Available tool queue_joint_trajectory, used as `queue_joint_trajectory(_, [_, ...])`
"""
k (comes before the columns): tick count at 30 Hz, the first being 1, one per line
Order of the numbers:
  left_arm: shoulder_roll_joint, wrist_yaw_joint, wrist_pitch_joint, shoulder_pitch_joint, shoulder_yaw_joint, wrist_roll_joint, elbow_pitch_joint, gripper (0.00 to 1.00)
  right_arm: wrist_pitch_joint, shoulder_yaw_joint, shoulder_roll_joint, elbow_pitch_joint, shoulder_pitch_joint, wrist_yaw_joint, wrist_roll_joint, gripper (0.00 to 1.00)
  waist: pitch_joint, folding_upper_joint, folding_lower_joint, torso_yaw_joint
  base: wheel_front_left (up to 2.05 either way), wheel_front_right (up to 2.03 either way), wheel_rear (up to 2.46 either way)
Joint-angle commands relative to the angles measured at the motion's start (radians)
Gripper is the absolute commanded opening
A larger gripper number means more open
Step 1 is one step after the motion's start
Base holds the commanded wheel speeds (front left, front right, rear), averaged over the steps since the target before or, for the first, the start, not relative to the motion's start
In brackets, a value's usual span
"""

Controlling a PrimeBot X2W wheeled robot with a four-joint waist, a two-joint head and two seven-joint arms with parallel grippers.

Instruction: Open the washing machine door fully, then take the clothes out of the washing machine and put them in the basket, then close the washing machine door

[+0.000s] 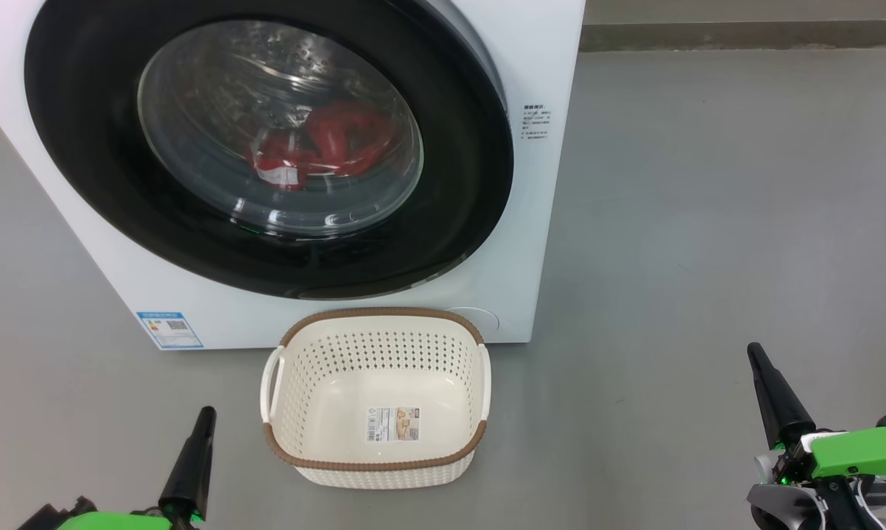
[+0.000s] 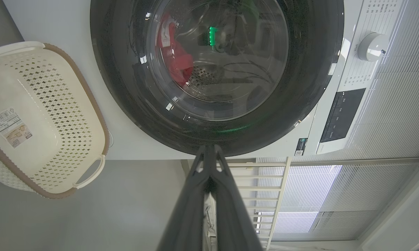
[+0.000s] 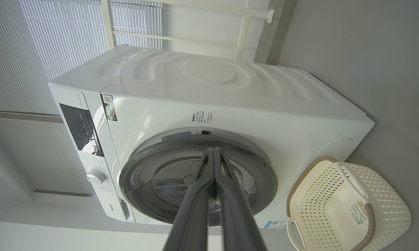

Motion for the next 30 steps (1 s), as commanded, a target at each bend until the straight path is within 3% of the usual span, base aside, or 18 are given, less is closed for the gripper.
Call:
queue_joint_trajectory(1, [0.011, -0.007, 0.003, -0.042, 0.035, -0.004, -0.026, 0.0, 0.006, 0.019, -0.008, -0.029, -0.043, -0.001, -0.002, 0.0, 0.0, 0.0, 0.0, 0.0, 0.0, 0.0, 0.0])
queue_joint_trajectory(30, [0.011, -0.007, 0.003, -0.042, 0.035, -0.004, -0.026, 0.0, 0.006, 0.019, -0.008, -0.029, -0.043, -0.001, -0.002, 0.0, 0.0, 0.0, 0.0, 0.0, 0.0, 0.0, 0.0])
